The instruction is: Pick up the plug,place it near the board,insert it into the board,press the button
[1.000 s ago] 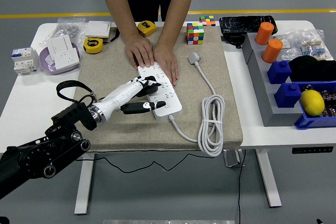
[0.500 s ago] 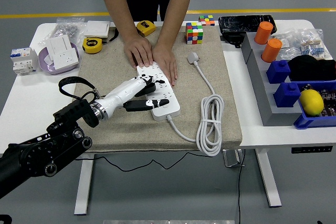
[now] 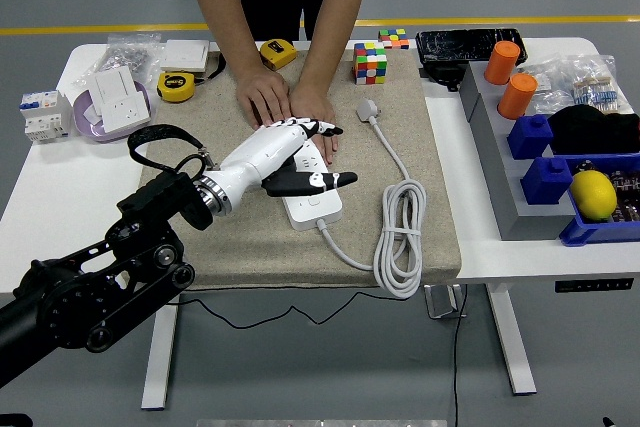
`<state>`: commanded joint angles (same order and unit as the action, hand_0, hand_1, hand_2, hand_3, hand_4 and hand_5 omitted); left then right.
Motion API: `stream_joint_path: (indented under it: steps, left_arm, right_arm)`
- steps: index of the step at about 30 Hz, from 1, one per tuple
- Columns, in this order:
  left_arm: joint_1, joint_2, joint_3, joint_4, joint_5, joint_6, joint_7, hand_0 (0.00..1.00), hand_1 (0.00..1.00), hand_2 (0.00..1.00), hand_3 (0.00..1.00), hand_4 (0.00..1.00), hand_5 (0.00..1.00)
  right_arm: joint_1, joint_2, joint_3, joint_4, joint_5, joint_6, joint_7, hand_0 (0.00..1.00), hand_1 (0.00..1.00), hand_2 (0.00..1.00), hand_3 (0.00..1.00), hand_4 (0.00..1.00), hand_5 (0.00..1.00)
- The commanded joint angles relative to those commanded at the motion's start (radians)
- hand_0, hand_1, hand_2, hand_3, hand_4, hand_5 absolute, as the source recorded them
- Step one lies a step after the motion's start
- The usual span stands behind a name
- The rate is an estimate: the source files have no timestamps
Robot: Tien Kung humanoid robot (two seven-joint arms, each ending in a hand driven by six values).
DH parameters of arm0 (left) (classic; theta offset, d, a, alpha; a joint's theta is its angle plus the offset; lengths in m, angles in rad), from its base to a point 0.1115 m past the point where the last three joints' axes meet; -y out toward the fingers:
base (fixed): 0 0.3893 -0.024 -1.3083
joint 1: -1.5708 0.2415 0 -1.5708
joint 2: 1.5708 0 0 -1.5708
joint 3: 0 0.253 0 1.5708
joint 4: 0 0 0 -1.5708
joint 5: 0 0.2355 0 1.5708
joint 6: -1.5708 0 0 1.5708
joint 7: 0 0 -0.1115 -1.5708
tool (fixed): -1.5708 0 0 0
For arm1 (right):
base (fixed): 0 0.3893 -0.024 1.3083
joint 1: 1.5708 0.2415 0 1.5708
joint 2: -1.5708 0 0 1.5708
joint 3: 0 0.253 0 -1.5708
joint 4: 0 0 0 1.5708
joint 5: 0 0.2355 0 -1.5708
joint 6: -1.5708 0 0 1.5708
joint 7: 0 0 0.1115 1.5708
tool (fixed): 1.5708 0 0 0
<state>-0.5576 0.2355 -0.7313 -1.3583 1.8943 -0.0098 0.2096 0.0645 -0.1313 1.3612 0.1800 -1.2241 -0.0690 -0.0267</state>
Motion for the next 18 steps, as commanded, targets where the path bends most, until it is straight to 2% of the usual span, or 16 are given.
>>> stream_joint_path:
  steps: [1,4,6,7,9,13,18]
  left_arm:
    - [-0.001,0.000,-0.002,-0.007,0.012,-0.037,0.038,0.158,0.065,0.171,0.894,0.568,0.260]
    - [-0.009,-0.002,-0.004,-0.016,0.005,-0.163,0.152,0.158,0.065,0.171,0.894,0.568,0.260]
    - [-0.014,-0.006,0.000,-0.010,-0.009,-0.236,0.184,0.158,0.065,0.171,0.894,0.568,0.260]
    - [-0.015,-0.006,0.004,-0.007,-0.013,-0.258,0.188,0.136,0.046,0.164,0.919,0.443,0.166]
    - [-0.018,-0.006,0.019,0.003,-0.030,-0.274,0.188,0.136,0.046,0.164,0.919,0.443,0.166]
    - [-0.026,-0.008,0.049,0.037,-0.049,-0.269,0.175,0.135,0.045,0.160,0.939,0.451,0.169]
    - [-0.030,-0.014,0.055,0.060,-0.052,-0.257,0.161,0.135,0.045,0.160,0.939,0.451,0.169]
  right_arm:
    - [0.000,0.000,0.000,0.000,0.000,0.000,0.000,0.987,0.838,0.771,0.804,0.998,0.978]
    - [-0.002,-0.001,0.003,0.000,-0.003,0.000,-0.003,0.987,0.838,0.771,0.804,0.998,0.978]
    - [-0.002,-0.001,0.003,0.000,-0.004,0.001,-0.004,0.987,0.838,0.771,0.804,0.998,0.978]
    - [-0.001,-0.001,0.002,0.000,-0.003,0.001,-0.003,0.987,0.837,0.769,0.803,0.998,0.977]
    - [0.000,-0.001,0.000,0.000,0.000,0.001,-0.002,0.987,0.837,0.769,0.803,0.998,0.977]
    - [0.003,-0.002,-0.003,0.000,0.002,0.001,-0.001,0.987,0.836,0.770,0.802,0.998,0.978]
    - [0.003,-0.003,0.000,0.000,-0.003,0.001,-0.003,0.987,0.836,0.770,0.802,0.998,0.978]
